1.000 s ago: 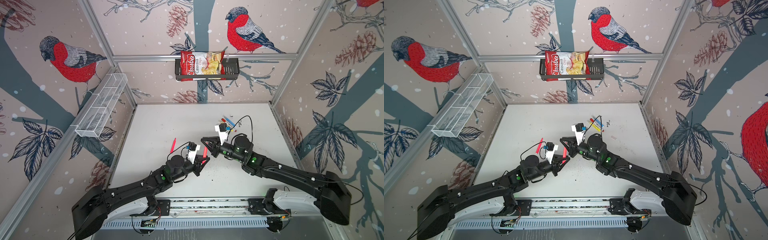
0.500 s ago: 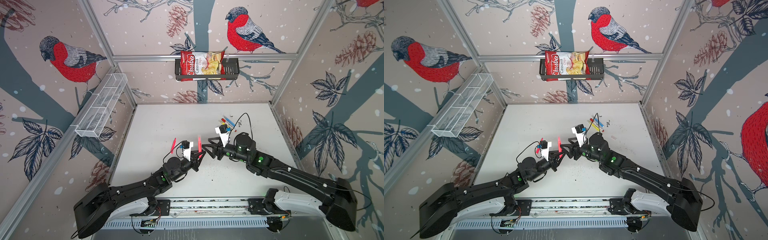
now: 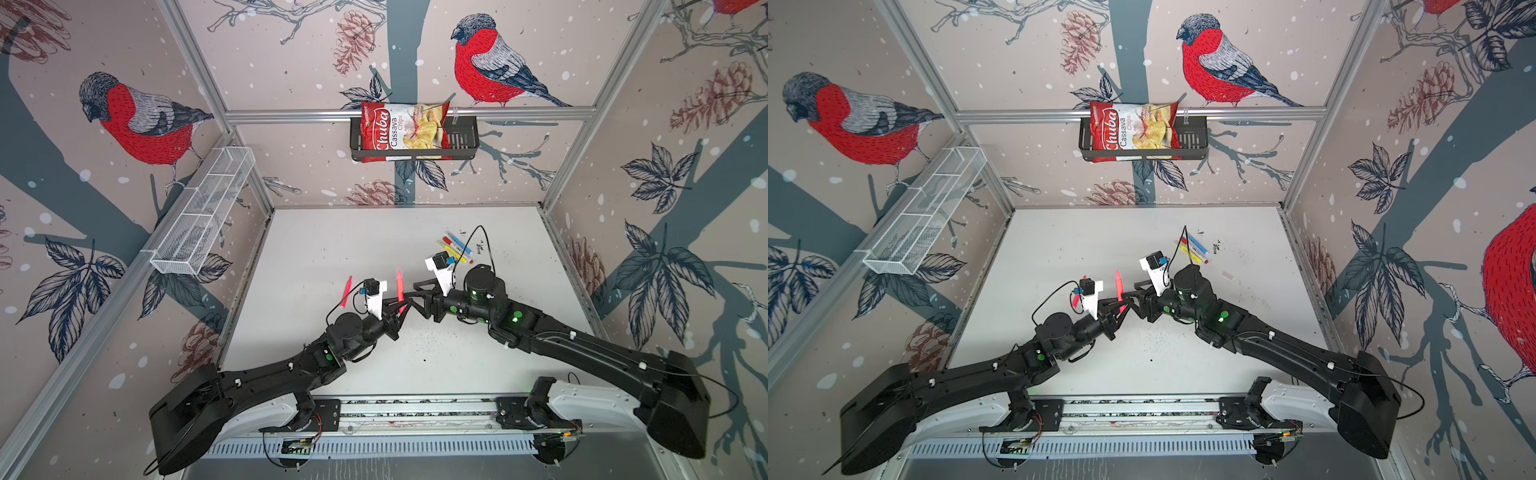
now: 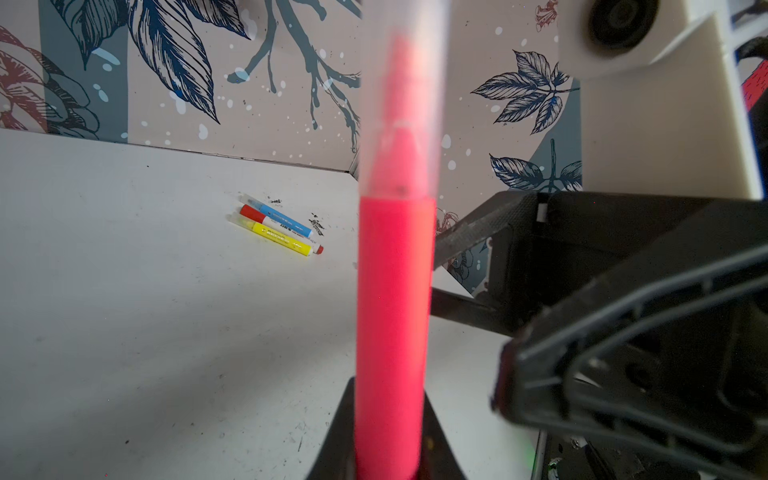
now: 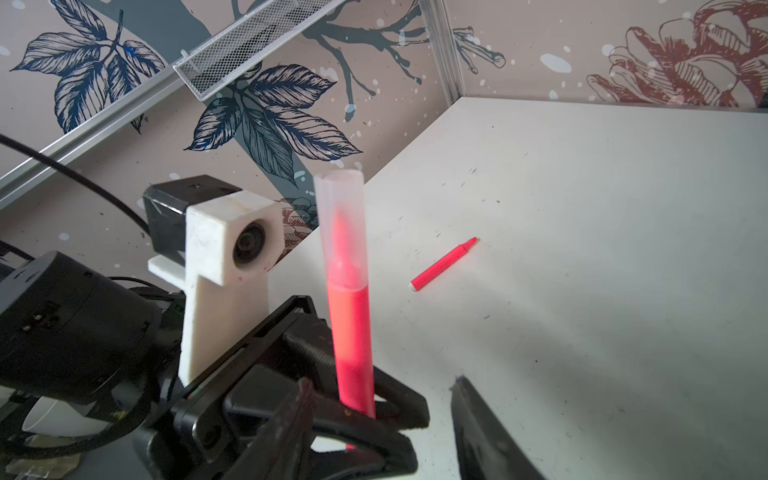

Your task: Insert the pens into the pen caps

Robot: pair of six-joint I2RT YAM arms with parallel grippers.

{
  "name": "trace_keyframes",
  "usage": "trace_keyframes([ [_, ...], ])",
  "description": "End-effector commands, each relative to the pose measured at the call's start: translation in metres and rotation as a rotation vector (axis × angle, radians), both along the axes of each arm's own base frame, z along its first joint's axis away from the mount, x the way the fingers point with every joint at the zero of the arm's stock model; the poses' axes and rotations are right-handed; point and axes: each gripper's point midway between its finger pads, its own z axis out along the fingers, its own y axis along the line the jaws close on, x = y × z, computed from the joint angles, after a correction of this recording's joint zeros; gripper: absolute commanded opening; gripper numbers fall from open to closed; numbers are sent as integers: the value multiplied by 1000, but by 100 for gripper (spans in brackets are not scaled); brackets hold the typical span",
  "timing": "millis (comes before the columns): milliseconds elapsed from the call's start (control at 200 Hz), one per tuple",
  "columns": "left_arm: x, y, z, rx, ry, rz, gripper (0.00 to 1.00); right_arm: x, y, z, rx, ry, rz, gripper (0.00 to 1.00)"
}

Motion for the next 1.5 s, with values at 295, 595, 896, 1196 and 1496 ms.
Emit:
trace_keyframes([
  [295,-3,-3,15,-45,-31,-22,0,-2,19,7,22,-9,71,42],
  [595,-3,-3,14,-42,-31,-21,0,0,21,3,9,-1,69,15],
  [896,1,-2,11,-6,-17,1,44,17,8,0,-41,-25,-39,11],
  [1196,4,15,-1,78,-5,71,47,42,-18,-11,-157,-60,-177,10],
  [1496,8,51,-1,101,-4,215,47,93,-60,-53,-446,-69,-393,6],
])
